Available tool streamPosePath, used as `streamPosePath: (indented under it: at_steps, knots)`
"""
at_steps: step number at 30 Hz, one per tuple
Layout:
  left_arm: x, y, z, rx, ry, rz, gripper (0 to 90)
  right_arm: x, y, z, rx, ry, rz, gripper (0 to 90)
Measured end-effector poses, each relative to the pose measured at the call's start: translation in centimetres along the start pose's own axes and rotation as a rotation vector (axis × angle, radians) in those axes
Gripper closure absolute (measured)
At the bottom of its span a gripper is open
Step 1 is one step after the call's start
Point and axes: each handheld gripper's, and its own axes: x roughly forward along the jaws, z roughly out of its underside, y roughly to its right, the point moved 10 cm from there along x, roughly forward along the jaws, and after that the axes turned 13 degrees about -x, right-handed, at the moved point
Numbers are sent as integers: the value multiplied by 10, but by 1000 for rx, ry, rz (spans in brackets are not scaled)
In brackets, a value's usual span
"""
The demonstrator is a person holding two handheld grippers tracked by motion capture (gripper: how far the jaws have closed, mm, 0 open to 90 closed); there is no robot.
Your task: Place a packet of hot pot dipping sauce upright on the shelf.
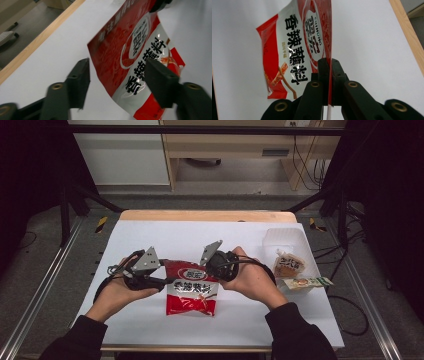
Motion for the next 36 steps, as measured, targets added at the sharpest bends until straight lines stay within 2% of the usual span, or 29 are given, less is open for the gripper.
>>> streamPosePath:
  at_steps: [2, 8, 16, 22, 27, 32, 34, 36]
  knots:
    - [-1, -3, 2, -32, 18, -4, 271, -3, 2, -1, -3, 3, 2, 899]
    - [-8, -11, 10, -98, 51, -34, 154, -16, 6, -6, -6, 25, 15, 900]
    - [-12, -19, 38, -156, 41, -65, 134, -34, 14, -12, -27, 33, 35, 900]
    - [-12, -25, 70, -239, 48, -86, 120, -42, 26, -11, -36, 26, 57, 900]
    - [-9, -28, 103, -262, 14, -136, 115, -49, 40, -9, -36, 29, 89, 900]
    - [-18, -36, 115, -298, 37, -175, 107, -63, 55, -8, -15, 44, 135, 900]
    - [-21, -40, 119, -312, 46, -213, 97, -67, 58, -8, -9, 60, 140, 900]
    - [-23, -42, 126, -325, 47, -224, 88, -73, 61, -8, -9, 77, 144, 900]
